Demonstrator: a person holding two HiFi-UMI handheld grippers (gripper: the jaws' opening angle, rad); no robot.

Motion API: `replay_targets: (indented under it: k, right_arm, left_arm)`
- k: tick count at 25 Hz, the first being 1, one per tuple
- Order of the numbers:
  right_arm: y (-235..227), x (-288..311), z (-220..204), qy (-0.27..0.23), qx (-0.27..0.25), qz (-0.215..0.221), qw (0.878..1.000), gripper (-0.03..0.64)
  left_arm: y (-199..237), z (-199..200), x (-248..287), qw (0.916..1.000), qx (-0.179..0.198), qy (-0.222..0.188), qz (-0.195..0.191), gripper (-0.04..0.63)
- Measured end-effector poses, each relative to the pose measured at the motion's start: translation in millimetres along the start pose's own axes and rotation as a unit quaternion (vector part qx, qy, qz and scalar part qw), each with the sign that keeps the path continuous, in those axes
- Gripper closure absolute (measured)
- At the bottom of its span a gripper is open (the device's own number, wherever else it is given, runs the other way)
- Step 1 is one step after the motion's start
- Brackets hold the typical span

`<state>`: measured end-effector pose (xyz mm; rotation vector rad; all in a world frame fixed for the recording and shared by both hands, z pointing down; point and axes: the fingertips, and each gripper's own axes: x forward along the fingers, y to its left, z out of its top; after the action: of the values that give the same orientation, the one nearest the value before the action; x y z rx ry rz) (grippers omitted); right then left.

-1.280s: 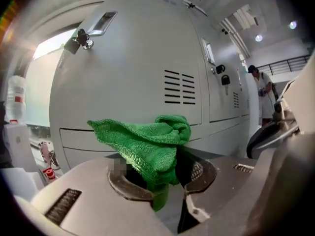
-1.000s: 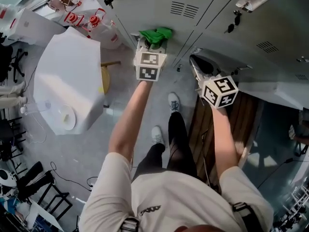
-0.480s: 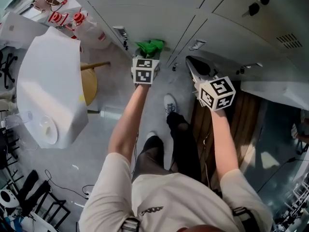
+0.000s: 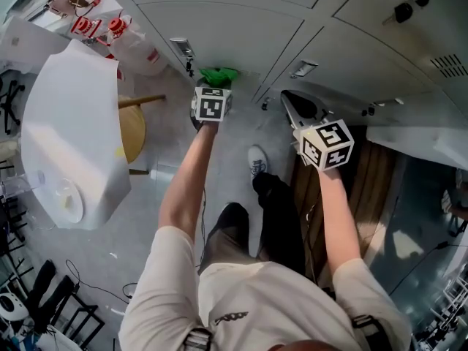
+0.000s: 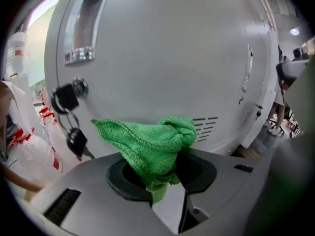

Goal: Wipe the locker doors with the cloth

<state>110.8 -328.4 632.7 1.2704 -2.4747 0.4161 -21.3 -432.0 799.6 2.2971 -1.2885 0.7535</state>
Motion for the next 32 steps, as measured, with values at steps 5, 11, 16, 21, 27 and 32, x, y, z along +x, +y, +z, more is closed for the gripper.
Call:
replay_targets:
  k: [5,11,16,21,27,32]
  right_arm:
    - [13.0,-17.7,32.4,-0.003,0.002,-0.002,1.000,0.609]
    - [34.8,-38.3,80.7,-0.012,0.002,0.001,1.000,0.609]
    - [48.8,-46.5,117.6,-0.013,-0.001,0.006,1.000,0.609]
    - [56.2,-40.1,141.3,-0.013,-0.009,0.015,1.000,0.609]
    - [60.1,-19.4,128.4,0.001,-0.009,0.030,1.000,0.609]
    - [59.1,-10.1,112.9,0.018,0.003,0.034,0.999,0.609]
  left_arm:
    - [6.1,55.7,-49.8,0.9996,0.008,-0.027,0.005,0.456]
    - [1.8,138.9,-121.4,0.9967,0.025,-0.077,-0.003,0.456]
    - [9.6,204.0,-180.4,0.9923,0.041,-0.117,0.008,0.456]
    - [36.1,239.9,-220.5,0.9866,0.065,-0.144,0.041,0.456]
    - [62.4,221.6,-211.8,0.9835,0.039,-0.170,0.048,0.459]
    - [85.8,168.3,-171.5,0.9927,-0.004,-0.114,0.041,0.457]
